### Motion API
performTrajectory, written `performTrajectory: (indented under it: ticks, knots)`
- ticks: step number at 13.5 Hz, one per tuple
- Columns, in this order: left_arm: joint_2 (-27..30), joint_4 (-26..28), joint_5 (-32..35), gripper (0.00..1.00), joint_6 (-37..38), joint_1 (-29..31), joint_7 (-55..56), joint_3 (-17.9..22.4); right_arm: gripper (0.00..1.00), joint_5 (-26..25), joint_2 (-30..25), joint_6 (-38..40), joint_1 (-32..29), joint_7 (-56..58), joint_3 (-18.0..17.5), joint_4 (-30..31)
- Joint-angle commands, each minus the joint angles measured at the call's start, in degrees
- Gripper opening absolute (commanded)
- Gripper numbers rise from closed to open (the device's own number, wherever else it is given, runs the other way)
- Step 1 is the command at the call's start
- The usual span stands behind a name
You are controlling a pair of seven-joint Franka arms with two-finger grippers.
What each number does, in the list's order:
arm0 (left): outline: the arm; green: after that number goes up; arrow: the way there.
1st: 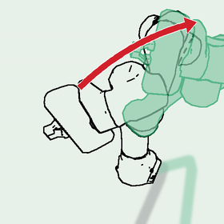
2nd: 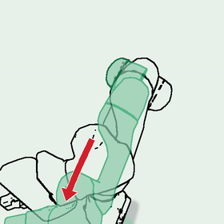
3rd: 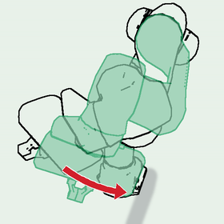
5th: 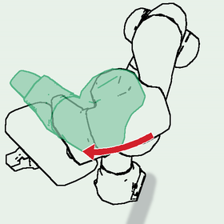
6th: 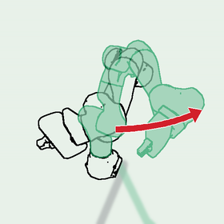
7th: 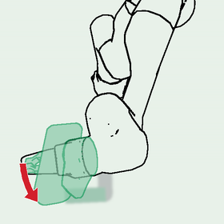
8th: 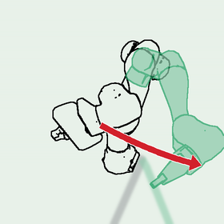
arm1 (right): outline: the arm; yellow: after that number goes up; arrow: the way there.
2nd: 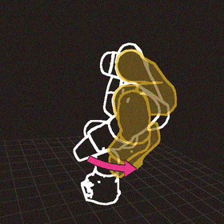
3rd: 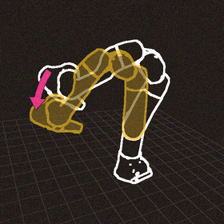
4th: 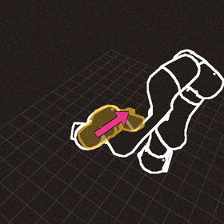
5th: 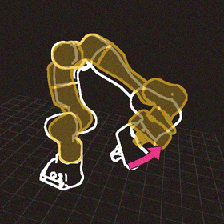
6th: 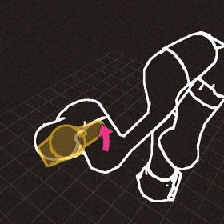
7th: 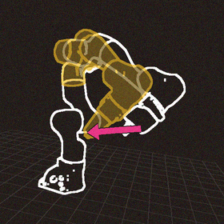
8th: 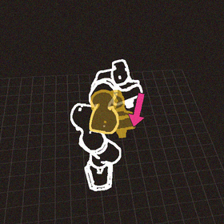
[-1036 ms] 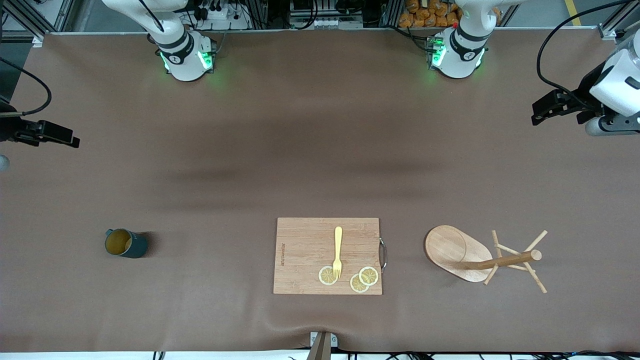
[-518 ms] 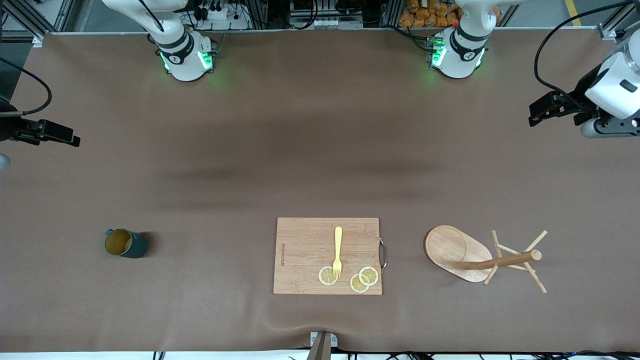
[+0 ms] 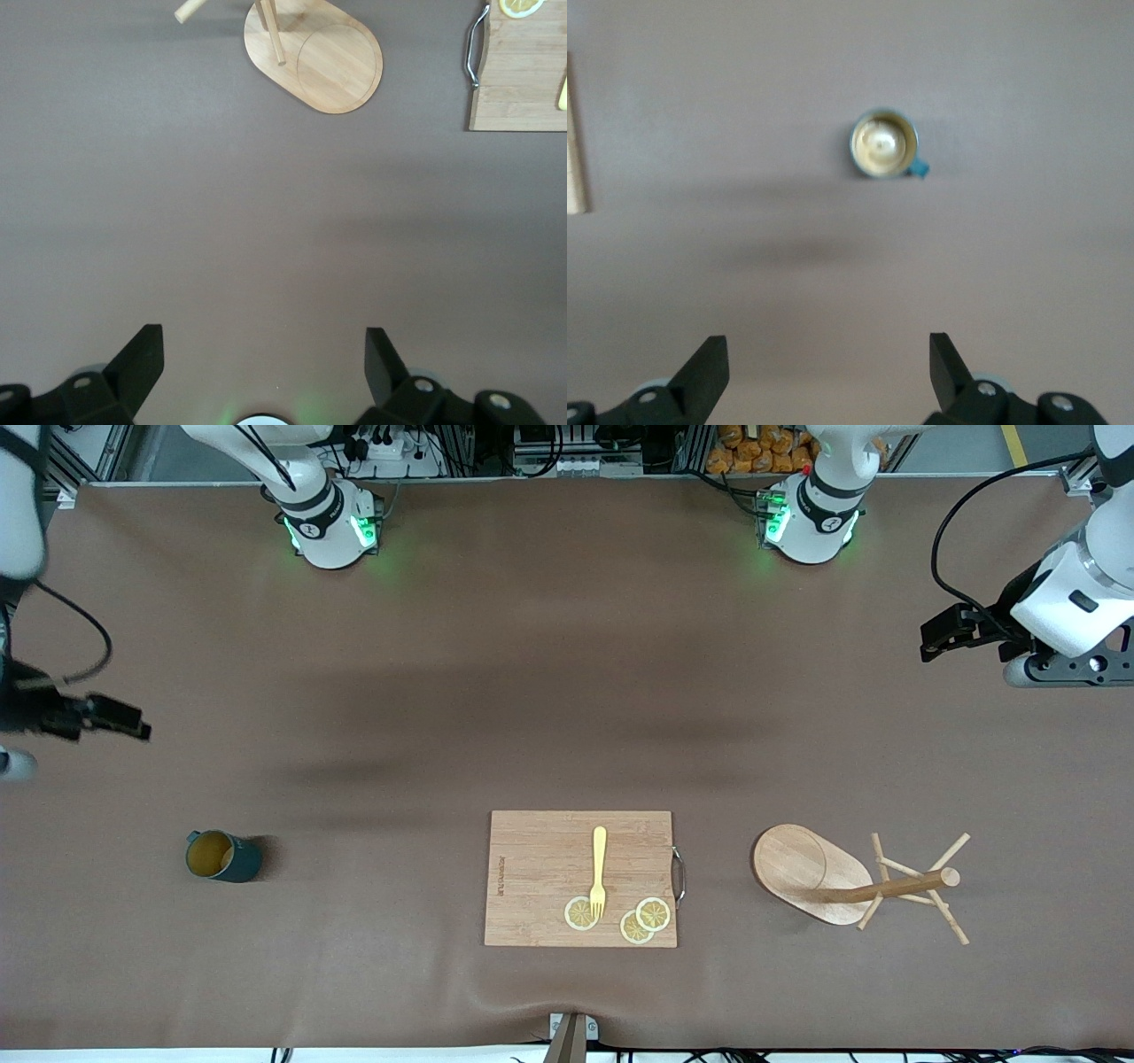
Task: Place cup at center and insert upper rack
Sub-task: 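Reach the right gripper down to the teal mug's rim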
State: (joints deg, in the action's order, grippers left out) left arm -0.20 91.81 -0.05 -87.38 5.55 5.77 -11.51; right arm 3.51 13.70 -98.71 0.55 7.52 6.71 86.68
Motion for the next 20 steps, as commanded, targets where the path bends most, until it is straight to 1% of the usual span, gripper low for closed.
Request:
performTrajectory:
  ticks: [1,4,6,11,15,18,20]
  knots:
    - [-0.1,-0.8,0.1,1.0,-0.2,-0.1,0.8,-0.2,1.0,0.3,6.4,-6.8,-0.6,4.0,-0.2,-1.2]
    - [0.0,-0.8,0.1,1.0,-0.9,-0.1,0.8,-0.3,1.0,0.7,12.3,-15.1,-0.6,7.4,-0.2,-1.2]
    - [0.1,-0.8,0.1,1.0,-1.0,-0.1,0.8,-0.3,1.0,0.7,15.7,-18.9,-0.5,7.8,-0.2,-1.3]
    - [0.3,-0.8,0.0,1.0,-0.9,-0.1,0.9,-0.4,1.0,1.2,20.7,-21.1,0.6,7.7,-0.2,-1.4]
    - [0.1,-1.2,-0.1,1.0,-1.0,-0.2,0.9,-0.5,1.0,1.2,24.3,-26.2,1.8,7.7,-0.3,-1.4]
    - [0.2,-1.2,-0.1,1.0,-0.9,-0.2,0.9,-0.6,1.0,1.2,25.8,-28.8,2.3,7.8,-0.3,-1.3]
    - [0.2,-1.2,-0.1,1.0,-1.0,-0.1,0.9,-1.2,1.0,1.2,26.3,-29.0,2.2,7.8,-0.3,-1.3]
